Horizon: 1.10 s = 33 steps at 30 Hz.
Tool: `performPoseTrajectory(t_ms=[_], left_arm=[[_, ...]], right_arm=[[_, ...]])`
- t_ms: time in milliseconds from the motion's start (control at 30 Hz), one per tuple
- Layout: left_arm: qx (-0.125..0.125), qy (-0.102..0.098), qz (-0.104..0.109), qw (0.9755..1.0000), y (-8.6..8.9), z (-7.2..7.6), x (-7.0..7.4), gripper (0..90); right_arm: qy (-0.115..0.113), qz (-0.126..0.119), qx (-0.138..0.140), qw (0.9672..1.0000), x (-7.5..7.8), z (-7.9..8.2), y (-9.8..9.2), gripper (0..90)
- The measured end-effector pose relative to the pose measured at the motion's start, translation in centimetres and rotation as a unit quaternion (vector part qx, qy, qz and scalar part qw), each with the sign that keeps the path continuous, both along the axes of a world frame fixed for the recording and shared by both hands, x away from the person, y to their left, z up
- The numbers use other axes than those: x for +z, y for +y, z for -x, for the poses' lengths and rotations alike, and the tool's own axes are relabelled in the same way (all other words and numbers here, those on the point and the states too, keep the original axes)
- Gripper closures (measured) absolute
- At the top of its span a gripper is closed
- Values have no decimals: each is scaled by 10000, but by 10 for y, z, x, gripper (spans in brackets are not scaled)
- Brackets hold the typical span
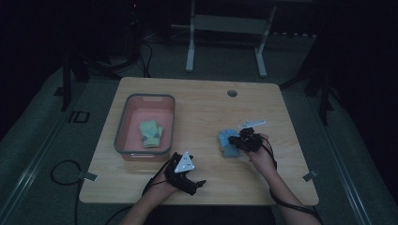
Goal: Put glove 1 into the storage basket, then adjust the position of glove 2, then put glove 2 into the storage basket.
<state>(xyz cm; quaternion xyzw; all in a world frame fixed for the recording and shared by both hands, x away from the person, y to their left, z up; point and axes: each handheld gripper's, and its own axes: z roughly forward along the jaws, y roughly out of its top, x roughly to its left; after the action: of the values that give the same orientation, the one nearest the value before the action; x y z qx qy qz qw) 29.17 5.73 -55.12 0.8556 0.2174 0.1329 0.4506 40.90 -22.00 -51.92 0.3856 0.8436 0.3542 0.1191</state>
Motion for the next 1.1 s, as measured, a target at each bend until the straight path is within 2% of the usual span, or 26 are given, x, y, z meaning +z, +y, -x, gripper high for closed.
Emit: performPoseTrajectory(t_ms=[200, 300, 433, 467, 500, 633, 700, 833, 933, 1000, 1100], left_arm=[[36, 20, 44, 10000, 1, 0, 1, 3], [63, 34, 55, 10000, 0, -1, 1, 4], [86, -9, 53, 9999, 0, 0, 1, 4], [84, -9, 45, 10000, -1, 0, 2, 4], [68, 25, 14, 10000, -1, 0, 2, 4], [90, 103, -108, 9998, -3, 0, 3, 4], [107, 167, -65, 9998, -3, -1, 4, 4], [146, 179, -96, 9997, -2, -2, 5, 4], [142, 185, -137, 9996, -3, -2, 5, 4], [126, 166, -170, 9996, -4, -1, 4, 4], [100, 177, -219, 9996, -4, -1, 4, 4]], right_arm=[[132, 29, 2, 9999, -12, -5, 0, 835], [143, 14, 2, 9999, -11, -5, -1, 793], [44, 16, -12, 10000, -5, -3, -2, 726], [11, 17, -3, 10000, -3, -2, -3, 691], [-53, -36, 20, 10000, 1, 0, -4, 586], [-258, -249, 180, 9992, 9, 4, -9, 360], [-239, -361, 223, 9988, 11, 7, -12, 267], [-235, -520, 234, 9981, 11, 9, -17, 153], [-190, -559, 263, 9979, 10, 9, -21, 145], [-235, -494, 242, 9982, 9, 9, -23, 144], [-238, -561, 246, 9978, 10, 10, -28, 149]])
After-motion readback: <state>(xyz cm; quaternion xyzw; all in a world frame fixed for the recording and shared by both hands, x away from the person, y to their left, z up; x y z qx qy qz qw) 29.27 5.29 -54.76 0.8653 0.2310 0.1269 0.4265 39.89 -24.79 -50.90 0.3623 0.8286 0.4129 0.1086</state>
